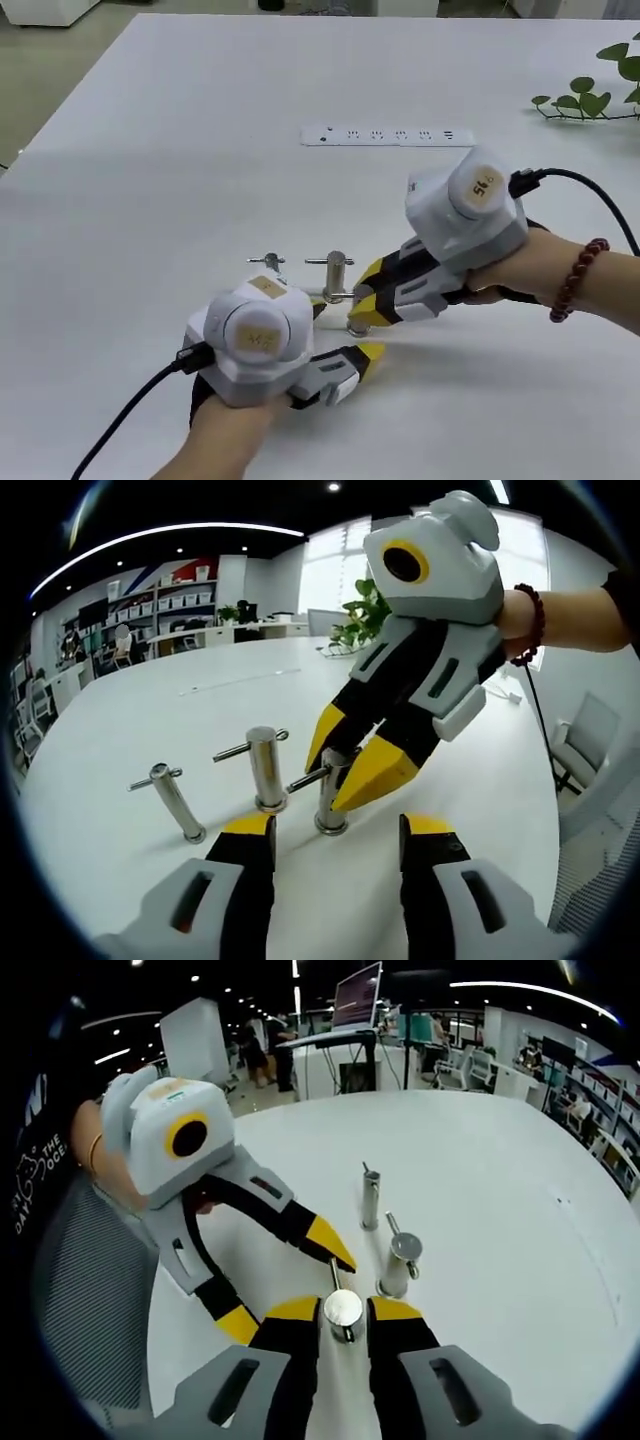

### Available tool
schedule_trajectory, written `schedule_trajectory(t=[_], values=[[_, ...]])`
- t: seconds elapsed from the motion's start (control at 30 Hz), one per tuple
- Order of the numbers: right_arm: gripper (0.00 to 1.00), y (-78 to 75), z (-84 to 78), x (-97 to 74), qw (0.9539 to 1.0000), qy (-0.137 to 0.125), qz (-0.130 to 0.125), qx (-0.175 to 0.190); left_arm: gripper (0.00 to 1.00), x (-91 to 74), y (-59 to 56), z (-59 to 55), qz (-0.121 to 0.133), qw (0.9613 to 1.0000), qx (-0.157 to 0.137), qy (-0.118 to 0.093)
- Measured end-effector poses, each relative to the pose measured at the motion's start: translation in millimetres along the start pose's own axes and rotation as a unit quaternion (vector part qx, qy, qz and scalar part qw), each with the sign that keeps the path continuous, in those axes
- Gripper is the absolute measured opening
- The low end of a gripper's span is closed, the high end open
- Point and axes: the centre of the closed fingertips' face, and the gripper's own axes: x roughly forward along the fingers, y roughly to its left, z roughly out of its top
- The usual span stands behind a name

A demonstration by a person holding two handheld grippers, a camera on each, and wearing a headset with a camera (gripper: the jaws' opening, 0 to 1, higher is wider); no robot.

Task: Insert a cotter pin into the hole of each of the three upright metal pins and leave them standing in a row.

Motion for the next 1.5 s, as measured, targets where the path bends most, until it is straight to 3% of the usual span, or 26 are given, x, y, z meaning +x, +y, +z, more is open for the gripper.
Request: schedule_trajectory(t=[0.47,0.83,1.1,1.5], values=[[0.09,-1.7,0.6,-0.3,0.9999,-0.005,0.000,-0.013,0.53,-12.5,-0.2,5.4,-0.001,0.9999,-0.014,-0.009],[0.08,-0.2,2.1,-4.8,0.9998,-0.009,0.003,-0.020,0.57,-29.1,7.2,11.2,0.015,0.9996,-0.014,-0.018],[0.08,-12.5,-0.8,-13.6,0.9996,-0.006,-0.007,-0.025,0.69,-43.9,13.9,18.0,0.020,0.9990,-0.023,-0.032],[0.08,-26.7,-5.9,-22.0,0.9994,-0.001,-0.024,-0.024,0.83,-57.0,24.6,17.2,0.030,0.9990,-0.018,-0.030]])
